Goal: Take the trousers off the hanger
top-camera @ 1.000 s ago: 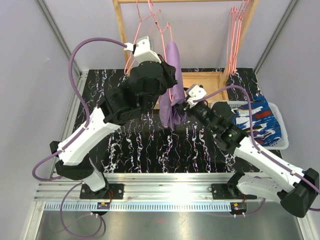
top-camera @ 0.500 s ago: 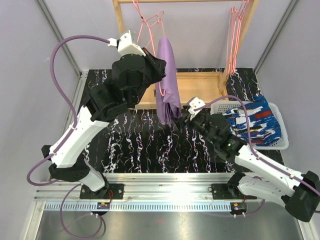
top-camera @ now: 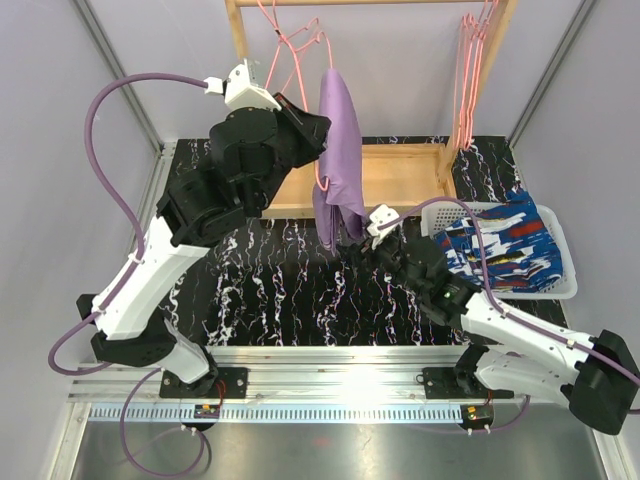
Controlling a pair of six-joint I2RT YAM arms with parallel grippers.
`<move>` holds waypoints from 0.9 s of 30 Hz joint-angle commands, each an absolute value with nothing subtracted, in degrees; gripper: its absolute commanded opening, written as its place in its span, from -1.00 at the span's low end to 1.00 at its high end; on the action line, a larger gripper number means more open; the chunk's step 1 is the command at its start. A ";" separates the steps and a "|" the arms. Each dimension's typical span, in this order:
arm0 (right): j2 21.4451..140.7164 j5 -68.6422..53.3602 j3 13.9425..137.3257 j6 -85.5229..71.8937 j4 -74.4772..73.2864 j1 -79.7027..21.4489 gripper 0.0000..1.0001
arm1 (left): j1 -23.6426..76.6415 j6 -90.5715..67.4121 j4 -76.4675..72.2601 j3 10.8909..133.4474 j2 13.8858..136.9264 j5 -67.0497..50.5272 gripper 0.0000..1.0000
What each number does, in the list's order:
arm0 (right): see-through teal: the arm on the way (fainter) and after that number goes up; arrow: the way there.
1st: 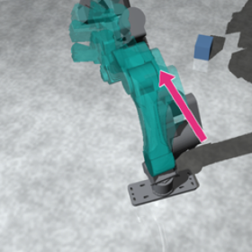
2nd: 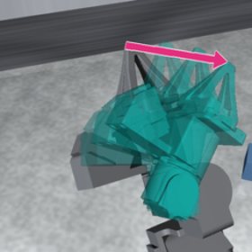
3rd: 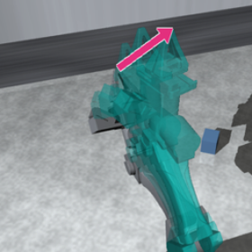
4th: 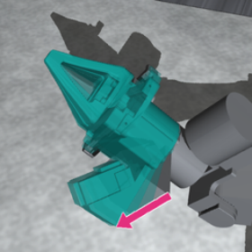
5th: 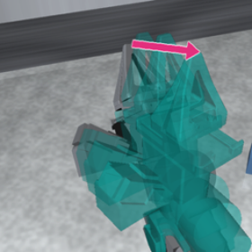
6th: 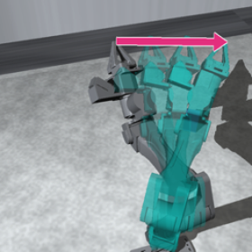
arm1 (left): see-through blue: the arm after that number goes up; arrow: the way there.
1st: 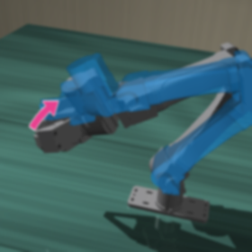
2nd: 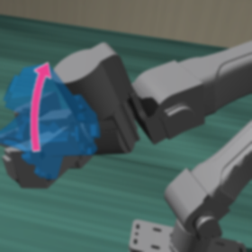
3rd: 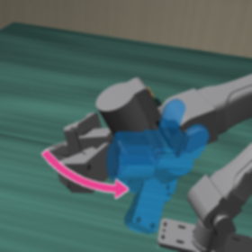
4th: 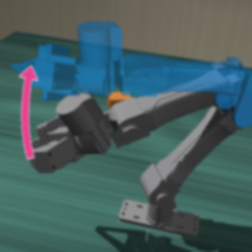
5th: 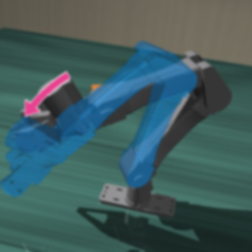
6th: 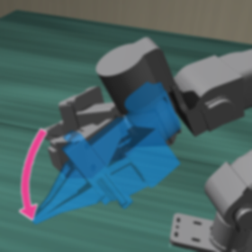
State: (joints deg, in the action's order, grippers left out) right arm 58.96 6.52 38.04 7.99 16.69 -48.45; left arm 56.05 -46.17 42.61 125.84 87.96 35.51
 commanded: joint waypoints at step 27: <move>59.94 15.91 30.15 11.86 40.33 -50.80 0.88 | 55.46 -51.59 31.64 130.52 84.03 34.19 -1.00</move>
